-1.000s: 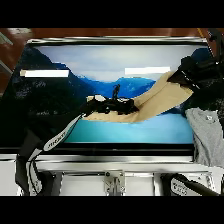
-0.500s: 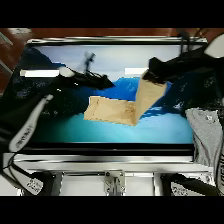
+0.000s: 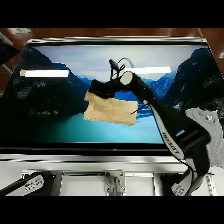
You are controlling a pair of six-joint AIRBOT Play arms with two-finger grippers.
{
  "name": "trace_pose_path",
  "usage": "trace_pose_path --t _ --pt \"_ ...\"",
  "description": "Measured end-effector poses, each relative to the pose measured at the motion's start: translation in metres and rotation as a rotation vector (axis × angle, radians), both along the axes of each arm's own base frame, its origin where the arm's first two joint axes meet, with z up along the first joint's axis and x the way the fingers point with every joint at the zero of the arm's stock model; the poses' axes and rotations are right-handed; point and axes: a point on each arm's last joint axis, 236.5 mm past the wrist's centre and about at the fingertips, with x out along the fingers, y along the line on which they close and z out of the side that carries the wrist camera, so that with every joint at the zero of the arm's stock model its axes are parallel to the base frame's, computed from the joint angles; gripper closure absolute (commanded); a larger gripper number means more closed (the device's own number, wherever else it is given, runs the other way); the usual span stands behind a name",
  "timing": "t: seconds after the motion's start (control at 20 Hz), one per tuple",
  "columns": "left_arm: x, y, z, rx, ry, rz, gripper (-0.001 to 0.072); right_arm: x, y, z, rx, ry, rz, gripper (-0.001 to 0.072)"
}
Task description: Fold the shirts.
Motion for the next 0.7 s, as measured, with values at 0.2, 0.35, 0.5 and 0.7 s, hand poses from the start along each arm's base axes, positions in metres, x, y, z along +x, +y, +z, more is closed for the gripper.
trace_pose_path --t 0.2,0.35,0.5,0.7 --pt "-0.022 0.013 -0.006 0.028 0.047 0.012 0.0671 -0.008 -0.007 -0.023 0.016 0.094 0.052 0.0196" --pt "-0.027 0.015 -0.024 0.022 0.095 0.011 0.0671 -0.02 -0.064 -0.03 -0.121 0.127 0.154 0.0046" --pt "-0.031 0.016 -0.041 0.01 0.138 0.009 0.0671 -0.024 -0.167 -0.042 -0.388 0.177 0.195 0.0043" --pt "-0.032 0.008 -0.05 -0.004 0.158 -0.014 0.0671 -0.035 -0.267 -0.058 -0.536 0.335 0.125 0.0044"
